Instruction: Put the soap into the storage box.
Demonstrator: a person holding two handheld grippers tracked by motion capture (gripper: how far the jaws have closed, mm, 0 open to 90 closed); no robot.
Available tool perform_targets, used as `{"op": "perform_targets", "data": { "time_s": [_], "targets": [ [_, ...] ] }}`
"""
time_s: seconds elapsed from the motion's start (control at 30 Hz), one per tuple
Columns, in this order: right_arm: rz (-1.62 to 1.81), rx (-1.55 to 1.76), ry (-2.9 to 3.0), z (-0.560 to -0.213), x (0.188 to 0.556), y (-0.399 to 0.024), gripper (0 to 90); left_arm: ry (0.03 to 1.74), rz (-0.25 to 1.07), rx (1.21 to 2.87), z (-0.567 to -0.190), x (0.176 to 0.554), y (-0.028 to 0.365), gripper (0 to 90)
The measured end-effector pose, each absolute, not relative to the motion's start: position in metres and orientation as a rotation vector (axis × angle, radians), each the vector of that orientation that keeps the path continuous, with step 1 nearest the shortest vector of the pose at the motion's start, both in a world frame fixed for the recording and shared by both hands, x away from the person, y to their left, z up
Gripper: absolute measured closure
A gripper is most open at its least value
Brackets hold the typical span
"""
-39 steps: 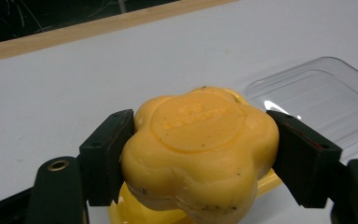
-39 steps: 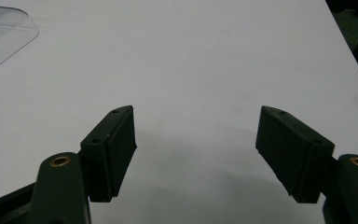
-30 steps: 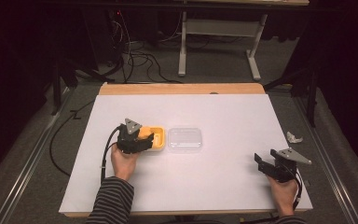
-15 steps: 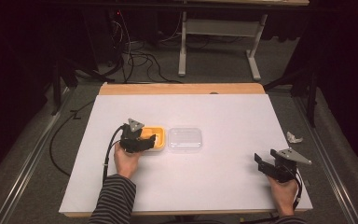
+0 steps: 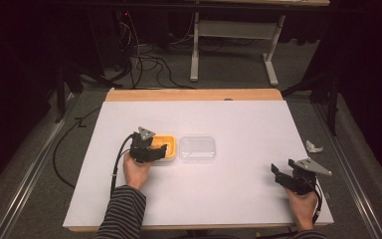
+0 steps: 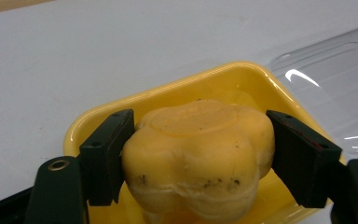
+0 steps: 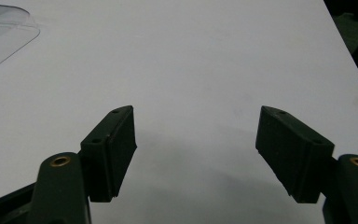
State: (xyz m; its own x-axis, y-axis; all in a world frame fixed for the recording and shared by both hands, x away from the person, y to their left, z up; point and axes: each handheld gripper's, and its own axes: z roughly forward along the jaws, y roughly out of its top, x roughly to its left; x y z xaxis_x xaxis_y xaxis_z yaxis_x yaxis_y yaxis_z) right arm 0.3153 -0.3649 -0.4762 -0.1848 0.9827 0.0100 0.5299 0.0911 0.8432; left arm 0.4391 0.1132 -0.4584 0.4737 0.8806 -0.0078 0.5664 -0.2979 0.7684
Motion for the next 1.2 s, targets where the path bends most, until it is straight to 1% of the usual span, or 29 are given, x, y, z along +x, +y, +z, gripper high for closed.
{"op": "perform_targets", "data": {
  "time_s": [0.5,0.63,0.9,1.2],
  "targets": [
    [0.991,1.484,1.783,-0.4762,0.3149,-0.365,28.7,1.206,0.558,2.019,-0.4588,0.4382,0.1134,26.8],
    [0.991,1.484,1.782,-0.4762,0.3149,-0.3649,28.7,1.209,0.541,1.99,-0.4555,0.4379,0.1167,25.1],
    [0.992,1.484,1.784,-0.4762,0.315,-0.3649,28.7,1.208,0.554,1.993,-0.4532,0.4365,0.1188,23.5],
    [0.989,1.481,1.789,-0.4763,0.3154,-0.3649,28.7,1.188,0.55,2.013,-0.4514,0.4345,0.1194,27.1]
  ]
}}
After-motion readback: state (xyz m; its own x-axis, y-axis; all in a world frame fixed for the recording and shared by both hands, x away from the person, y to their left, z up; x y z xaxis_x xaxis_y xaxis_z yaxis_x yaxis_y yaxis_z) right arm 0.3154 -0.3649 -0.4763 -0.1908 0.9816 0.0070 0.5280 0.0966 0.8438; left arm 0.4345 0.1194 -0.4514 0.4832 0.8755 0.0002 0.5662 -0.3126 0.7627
